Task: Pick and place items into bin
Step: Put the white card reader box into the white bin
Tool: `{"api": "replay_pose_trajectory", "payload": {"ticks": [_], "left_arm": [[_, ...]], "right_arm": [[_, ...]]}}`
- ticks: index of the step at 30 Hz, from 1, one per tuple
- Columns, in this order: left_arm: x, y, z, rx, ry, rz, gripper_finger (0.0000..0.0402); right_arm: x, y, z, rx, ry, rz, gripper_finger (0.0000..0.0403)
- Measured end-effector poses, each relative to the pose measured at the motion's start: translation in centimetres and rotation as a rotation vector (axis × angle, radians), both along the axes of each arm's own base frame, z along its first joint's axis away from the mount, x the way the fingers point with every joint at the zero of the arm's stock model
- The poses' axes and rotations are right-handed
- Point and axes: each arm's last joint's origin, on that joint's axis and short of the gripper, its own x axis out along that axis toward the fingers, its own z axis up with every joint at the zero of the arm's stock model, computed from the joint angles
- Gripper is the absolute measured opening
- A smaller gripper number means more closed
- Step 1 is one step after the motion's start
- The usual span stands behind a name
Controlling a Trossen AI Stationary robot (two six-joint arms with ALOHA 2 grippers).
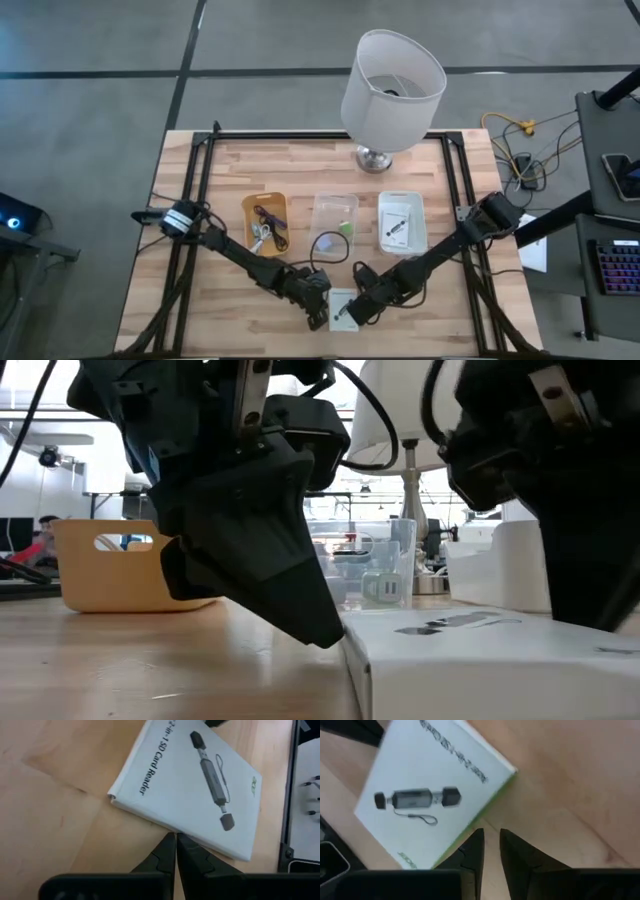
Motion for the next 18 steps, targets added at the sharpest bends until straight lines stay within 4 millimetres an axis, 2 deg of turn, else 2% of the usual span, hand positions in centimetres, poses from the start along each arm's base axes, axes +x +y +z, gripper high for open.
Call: {"api": "replay_pose_trajectory", "payload": {"ticks": [4, 12, 18], "left_arm": [[0.1, 0.3, -0.1, -0.002, 0.005, 0.003, 0.0000], [0.1, 0.3, -0.1, -0.012, 0.011, -0.006, 0.0000], [-0.1, 0.4, -0.2, -0.011, 0.026, -0.010, 0.0000]], "right_arm": [[0.6, 0.2, -0.4, 0.003, -0.008, 0.023, 0.0052], [1.6, 0.0, 0.0, -0.006, -0.028, 0.069, 0.0043], [2.4, 0.5, 1.7, -0.002, -0.085, 0.119, 0.0043]]}}
